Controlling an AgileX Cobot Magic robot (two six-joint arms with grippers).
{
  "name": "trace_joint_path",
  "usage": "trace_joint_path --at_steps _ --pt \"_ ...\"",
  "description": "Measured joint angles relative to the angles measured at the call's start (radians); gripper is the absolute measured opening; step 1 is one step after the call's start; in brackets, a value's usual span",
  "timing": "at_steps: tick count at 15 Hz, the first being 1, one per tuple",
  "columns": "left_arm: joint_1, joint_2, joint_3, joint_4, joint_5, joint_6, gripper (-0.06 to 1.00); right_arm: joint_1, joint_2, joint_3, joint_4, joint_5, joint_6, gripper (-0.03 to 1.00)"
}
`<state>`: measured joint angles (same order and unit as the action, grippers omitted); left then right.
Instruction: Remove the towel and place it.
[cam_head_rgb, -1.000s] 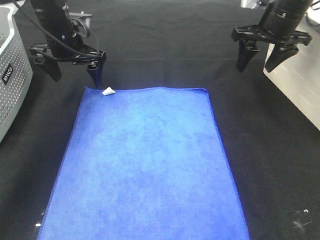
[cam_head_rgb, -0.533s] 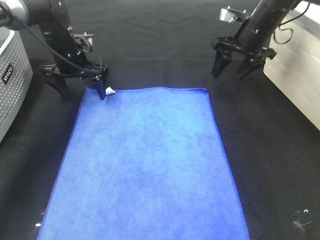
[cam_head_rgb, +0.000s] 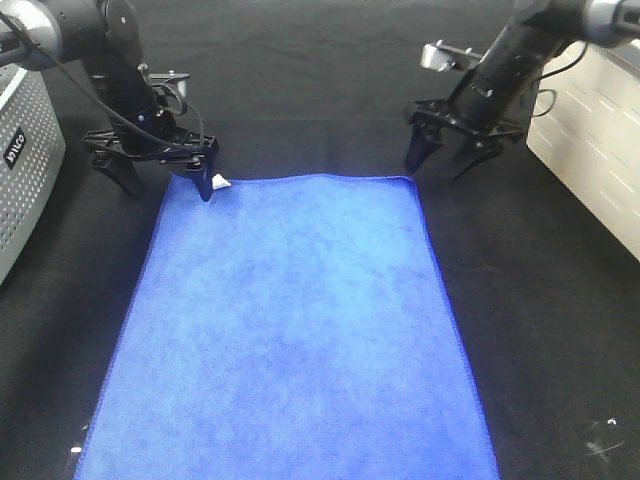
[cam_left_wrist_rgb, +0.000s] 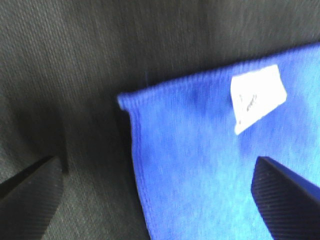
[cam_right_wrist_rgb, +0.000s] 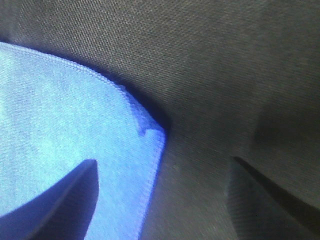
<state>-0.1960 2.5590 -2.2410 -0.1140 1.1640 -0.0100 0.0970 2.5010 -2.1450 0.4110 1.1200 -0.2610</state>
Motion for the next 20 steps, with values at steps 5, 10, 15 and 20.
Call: trace_joint_path --at_steps 5,10,15,20 --pt "0.0 0.028 -0.003 0.002 0.0 0.022 0.96 0.025 0.05 -0.001 -0.034 -0.045 0.004 0.69" --pt "0.0 0.028 -0.003 0.002 0.0 0.023 0.96 0.025 0.058 -0.006 -0.053 -0.045 0.004 0.69" --pt "0.0 0.031 -0.005 0.002 0.001 0.025 0.96 0.025 0.058 -0.006 -0.052 -0.045 0.004 0.69" --pt "0.0 0.031 -0.006 0.001 0.001 0.025 0.95 0.025 0.058 -0.006 -0.052 -0.045 0.004 0.69"
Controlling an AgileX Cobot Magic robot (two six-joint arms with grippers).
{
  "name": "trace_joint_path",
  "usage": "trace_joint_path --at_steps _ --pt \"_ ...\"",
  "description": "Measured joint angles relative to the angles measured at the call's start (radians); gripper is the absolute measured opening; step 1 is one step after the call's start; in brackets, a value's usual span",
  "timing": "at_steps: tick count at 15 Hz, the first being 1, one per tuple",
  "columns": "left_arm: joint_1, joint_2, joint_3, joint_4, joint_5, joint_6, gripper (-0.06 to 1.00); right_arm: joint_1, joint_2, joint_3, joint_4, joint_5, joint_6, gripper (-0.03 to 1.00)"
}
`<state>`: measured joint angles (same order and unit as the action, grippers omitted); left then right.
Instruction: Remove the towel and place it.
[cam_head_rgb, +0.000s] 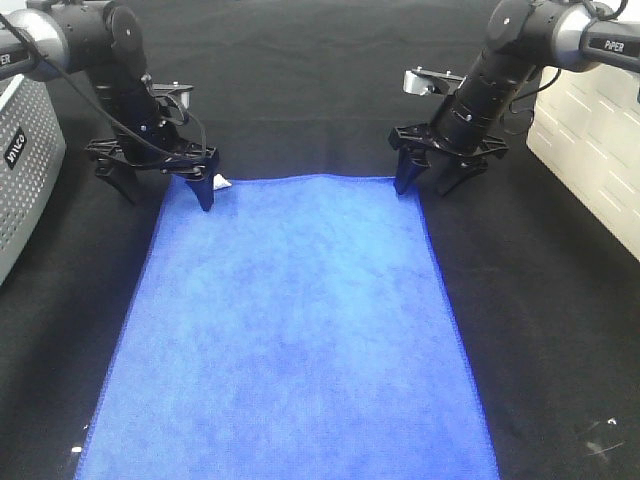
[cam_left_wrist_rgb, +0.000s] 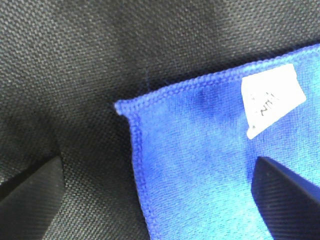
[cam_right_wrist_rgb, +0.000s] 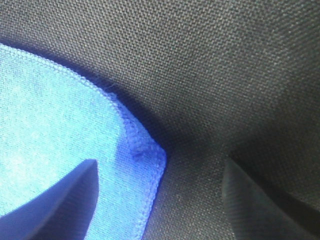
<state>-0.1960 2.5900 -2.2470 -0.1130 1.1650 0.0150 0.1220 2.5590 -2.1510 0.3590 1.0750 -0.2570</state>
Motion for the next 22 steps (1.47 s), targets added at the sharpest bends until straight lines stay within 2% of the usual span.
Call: trace_joint_path --at_steps 8,12,15,20,22 --pt "0.001 0.004 -0.001 -0.043 -0.022 0.001 0.95 -0.001 0.001 0.0 0.053 -0.029 0.002 0.69" --pt "-0.012 0.015 -0.011 -0.048 -0.025 0.002 0.88 -0.002 0.015 -0.001 0.126 -0.037 0.002 0.69" --pt "-0.039 0.016 -0.011 -0.014 -0.026 0.005 0.84 0.011 0.021 -0.005 0.15 -0.041 0.0 0.67" --pt "-0.076 0.016 -0.011 -0.147 -0.047 0.006 0.76 0.075 0.024 -0.005 0.151 -0.069 -0.022 0.65" --pt "-0.077 0.017 -0.011 -0.159 -0.047 0.006 0.74 0.074 0.024 -0.005 0.151 -0.069 -0.022 0.63"
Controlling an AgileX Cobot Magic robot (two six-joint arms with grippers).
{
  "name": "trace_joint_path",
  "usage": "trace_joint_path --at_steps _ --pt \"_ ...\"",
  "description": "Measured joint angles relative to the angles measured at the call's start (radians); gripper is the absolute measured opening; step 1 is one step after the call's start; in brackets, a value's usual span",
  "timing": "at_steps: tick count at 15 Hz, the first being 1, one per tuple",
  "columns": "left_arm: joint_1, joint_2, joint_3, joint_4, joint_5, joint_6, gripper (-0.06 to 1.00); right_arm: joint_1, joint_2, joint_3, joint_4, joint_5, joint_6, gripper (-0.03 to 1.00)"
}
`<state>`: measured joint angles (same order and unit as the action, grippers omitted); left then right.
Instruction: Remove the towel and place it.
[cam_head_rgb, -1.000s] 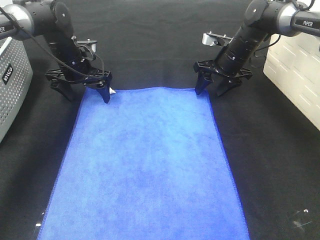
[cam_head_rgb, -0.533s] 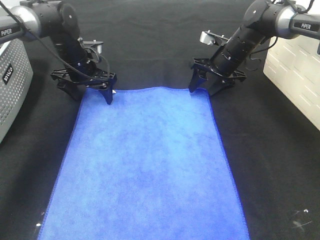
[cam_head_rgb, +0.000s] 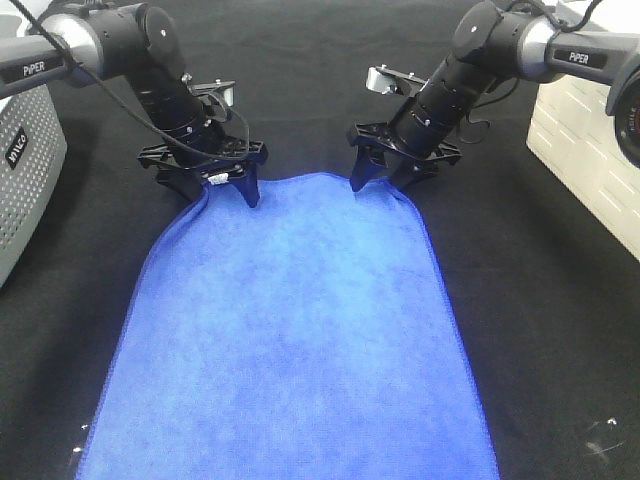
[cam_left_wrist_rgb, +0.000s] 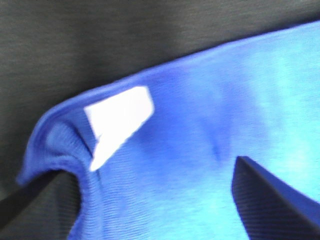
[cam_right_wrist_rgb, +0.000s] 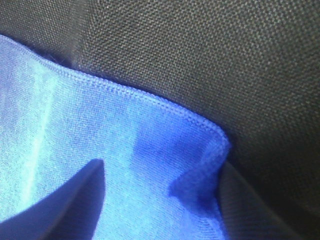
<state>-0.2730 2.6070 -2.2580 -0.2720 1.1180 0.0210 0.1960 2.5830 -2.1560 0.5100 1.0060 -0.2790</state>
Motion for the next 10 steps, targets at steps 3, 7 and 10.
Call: trace_joint_path --at_steps 3,7,10 --pt "0.0 0.003 0.0 0.006 -0.002 0.0 0.61 0.0 0.001 0.0 -0.025 -0.003 -0.001 0.49" --pt "0.0 0.006 0.0 0.044 -0.019 0.0 0.28 0.0 0.004 0.001 -0.059 -0.006 -0.001 0.15" --pt "-0.008 0.009 0.0 0.063 -0.034 0.0 0.03 0.002 0.001 0.001 -0.08 -0.009 -0.015 0.01"
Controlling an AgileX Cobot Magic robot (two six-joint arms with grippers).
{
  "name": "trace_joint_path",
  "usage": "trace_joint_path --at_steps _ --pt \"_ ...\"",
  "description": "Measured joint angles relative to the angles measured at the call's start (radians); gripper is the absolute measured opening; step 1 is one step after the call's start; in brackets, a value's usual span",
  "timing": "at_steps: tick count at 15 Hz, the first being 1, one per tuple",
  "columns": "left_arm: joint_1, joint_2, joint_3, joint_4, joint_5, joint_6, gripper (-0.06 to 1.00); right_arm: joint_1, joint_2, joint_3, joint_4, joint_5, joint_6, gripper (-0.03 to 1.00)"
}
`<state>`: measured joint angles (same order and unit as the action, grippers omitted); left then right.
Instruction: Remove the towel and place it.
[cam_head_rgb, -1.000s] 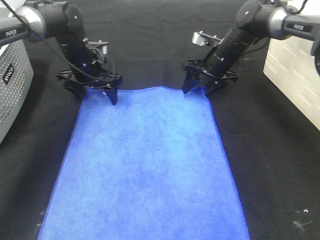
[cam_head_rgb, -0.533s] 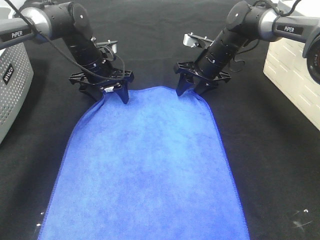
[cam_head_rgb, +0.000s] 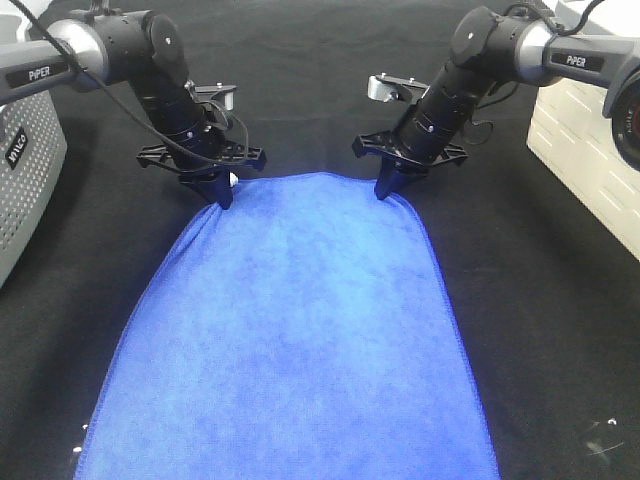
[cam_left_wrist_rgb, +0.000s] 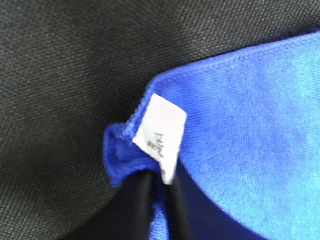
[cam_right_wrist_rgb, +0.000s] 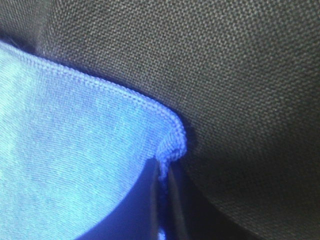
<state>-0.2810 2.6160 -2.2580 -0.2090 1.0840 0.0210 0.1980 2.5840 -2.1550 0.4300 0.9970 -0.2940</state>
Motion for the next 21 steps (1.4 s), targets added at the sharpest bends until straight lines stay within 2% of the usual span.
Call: trace_joint_path --at_steps 4,7,13,18,21 --pt "-0.002 -0.001 -0.002 0.007 -0.002 0.049 0.04 0.003 -0.002 -0.002 -0.006 -0.002 -0.007 0.01" --pt "-0.007 0.015 -0.064 0.034 -0.023 0.081 0.03 0.004 -0.002 -0.063 -0.015 -0.002 -0.022 0.01" --pt "-0.009 0.021 -0.21 0.07 -0.125 0.106 0.03 0.005 -0.002 -0.239 -0.129 -0.028 -0.033 0.01" --pt "-0.009 0.021 -0.219 0.082 -0.334 0.146 0.03 0.005 -0.002 -0.25 -0.154 -0.184 -0.071 0.01" --pt "-0.009 0.021 -0.219 0.12 -0.427 0.149 0.03 0.005 -0.002 -0.25 -0.155 -0.285 -0.098 0.01"
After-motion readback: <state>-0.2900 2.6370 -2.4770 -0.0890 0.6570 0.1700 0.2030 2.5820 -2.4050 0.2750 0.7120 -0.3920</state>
